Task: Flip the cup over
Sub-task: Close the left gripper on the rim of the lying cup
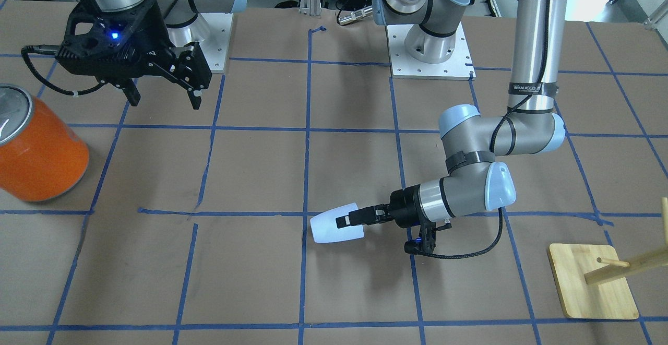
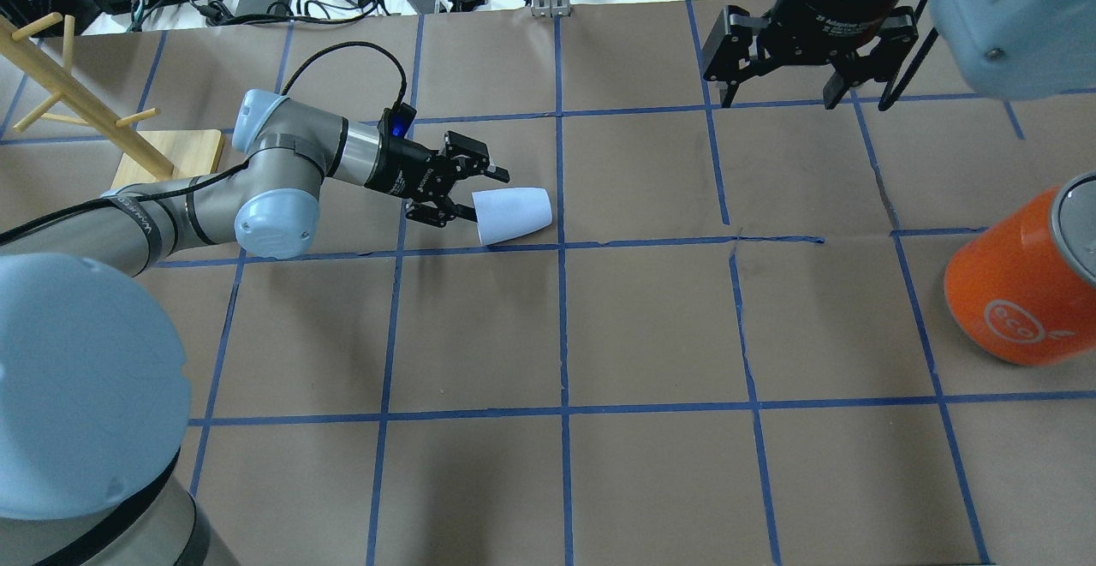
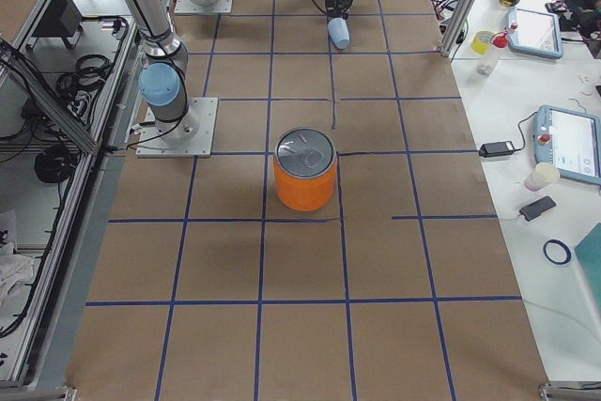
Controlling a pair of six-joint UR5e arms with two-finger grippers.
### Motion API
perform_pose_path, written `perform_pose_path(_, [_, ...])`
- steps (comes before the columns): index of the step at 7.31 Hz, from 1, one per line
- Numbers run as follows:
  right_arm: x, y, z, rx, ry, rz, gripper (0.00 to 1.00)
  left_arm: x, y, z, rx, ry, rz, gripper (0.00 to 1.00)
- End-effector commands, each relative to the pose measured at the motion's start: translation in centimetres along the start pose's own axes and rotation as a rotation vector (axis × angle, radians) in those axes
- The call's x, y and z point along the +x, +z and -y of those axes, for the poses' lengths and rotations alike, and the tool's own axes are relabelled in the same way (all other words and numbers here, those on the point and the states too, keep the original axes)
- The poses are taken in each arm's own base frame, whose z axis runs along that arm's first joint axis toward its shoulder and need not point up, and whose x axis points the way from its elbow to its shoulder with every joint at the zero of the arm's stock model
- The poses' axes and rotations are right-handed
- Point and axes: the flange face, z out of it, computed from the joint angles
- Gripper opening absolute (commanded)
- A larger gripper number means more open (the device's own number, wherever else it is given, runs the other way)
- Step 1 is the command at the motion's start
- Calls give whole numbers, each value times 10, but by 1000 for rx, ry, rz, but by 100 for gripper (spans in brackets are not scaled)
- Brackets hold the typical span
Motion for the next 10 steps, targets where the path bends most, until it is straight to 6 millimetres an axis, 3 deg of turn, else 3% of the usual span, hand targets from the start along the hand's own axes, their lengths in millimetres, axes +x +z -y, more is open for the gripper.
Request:
perform_pose_path(1, [0,1,0,-1,-1,0,100,15,-2,2,49,-68,-23,13])
perform_pose_path(2, [-1,2,0,-5,-7,4,100,26,-10,2,58,-147,-43,0])
perform_pose_path(3, [0,2,0,-6,-9,1,100,38,-18,4,71,-157,-61,0])
perform_pose_path(5, [-1,2,0,-7,-12,6,100,36,-16,6,77,-149,-61,0])
perform_pose_path(7, [0,3,0,-9,-15,4,100,51,-21,2,98,-146,-58,0])
perform_pose_path(9, [1,12,-3,-27,-15,0,100,99,-68,7,203,-113,-37,0])
perform_pose_path(10, [3,14,-4,-30,-13,-1,100,105,-83,8,288,-87,57,0])
